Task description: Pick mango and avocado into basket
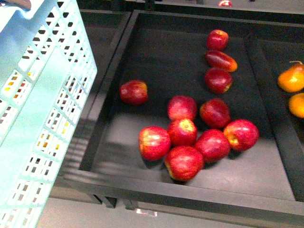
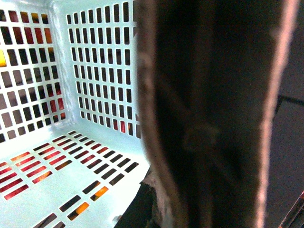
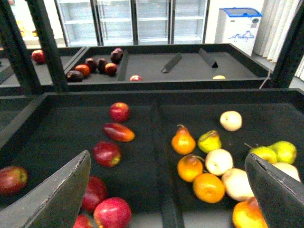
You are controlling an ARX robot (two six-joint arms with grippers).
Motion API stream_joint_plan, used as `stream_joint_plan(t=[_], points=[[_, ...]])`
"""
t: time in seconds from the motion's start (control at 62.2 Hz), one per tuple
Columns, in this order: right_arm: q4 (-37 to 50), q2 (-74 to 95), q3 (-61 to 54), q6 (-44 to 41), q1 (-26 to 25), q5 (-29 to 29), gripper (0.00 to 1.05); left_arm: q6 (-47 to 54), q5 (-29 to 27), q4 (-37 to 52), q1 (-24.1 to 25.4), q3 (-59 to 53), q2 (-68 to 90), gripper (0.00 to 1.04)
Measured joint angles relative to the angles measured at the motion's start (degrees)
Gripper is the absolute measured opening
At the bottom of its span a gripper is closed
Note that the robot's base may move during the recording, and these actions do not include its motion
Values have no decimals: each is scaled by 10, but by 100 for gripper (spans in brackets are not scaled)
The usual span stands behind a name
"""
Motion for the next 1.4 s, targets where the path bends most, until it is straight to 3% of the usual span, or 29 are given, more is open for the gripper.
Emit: stream_joint_plan(t=[1.398], points=[[0, 0, 0, 0, 0, 1, 96, 1, 0, 0, 0, 0, -1, 4]])
